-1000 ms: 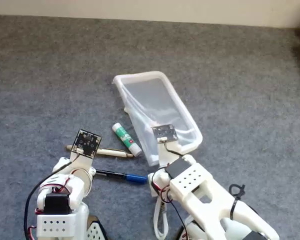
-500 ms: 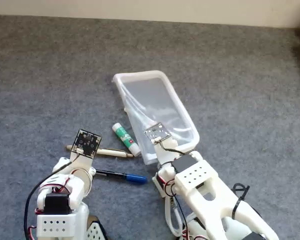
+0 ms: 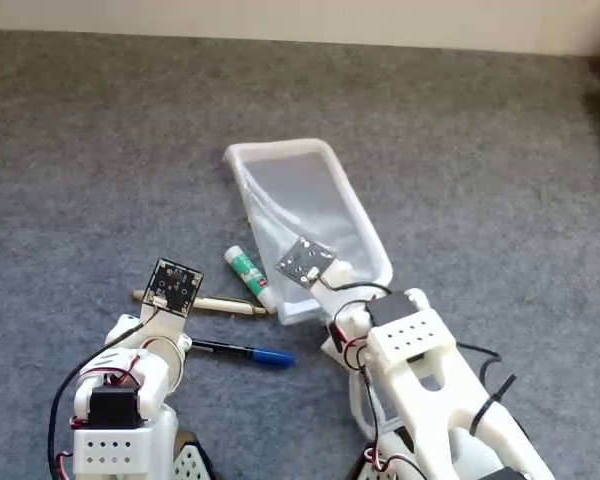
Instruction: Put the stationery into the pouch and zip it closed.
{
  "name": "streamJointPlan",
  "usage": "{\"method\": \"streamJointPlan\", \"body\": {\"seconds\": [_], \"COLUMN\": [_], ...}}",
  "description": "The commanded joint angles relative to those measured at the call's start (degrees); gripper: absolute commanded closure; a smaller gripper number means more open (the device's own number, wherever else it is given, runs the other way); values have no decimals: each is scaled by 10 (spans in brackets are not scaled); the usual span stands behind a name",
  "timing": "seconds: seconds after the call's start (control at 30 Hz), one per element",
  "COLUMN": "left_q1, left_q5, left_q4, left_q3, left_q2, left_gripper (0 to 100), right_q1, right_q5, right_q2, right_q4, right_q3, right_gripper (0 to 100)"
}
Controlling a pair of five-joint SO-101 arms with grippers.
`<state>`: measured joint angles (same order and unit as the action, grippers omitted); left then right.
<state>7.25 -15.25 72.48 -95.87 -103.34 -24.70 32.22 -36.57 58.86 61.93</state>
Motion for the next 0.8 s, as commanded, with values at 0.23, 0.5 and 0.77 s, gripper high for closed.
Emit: {"method": "streamJointPlan", "body": {"seconds": [0.23, 0.5, 0.77], "left_q1": [-13, -13, -13], "left_q5": [4, 4, 4], "left_q4": [-12, -11, -11], "left_q3": [-13, -13, -13], "left_q2": [-6, -6, -6], "left_gripper": [995, 995, 995], "right_q1": [7, -29, -43], "right_q5": [4, -111, -120], "right_q2": [1, 8, 8], "right_q4": [65, 13, -74], "right_q3": [-106, -69, 24], "right_gripper": [817, 824, 824]}}
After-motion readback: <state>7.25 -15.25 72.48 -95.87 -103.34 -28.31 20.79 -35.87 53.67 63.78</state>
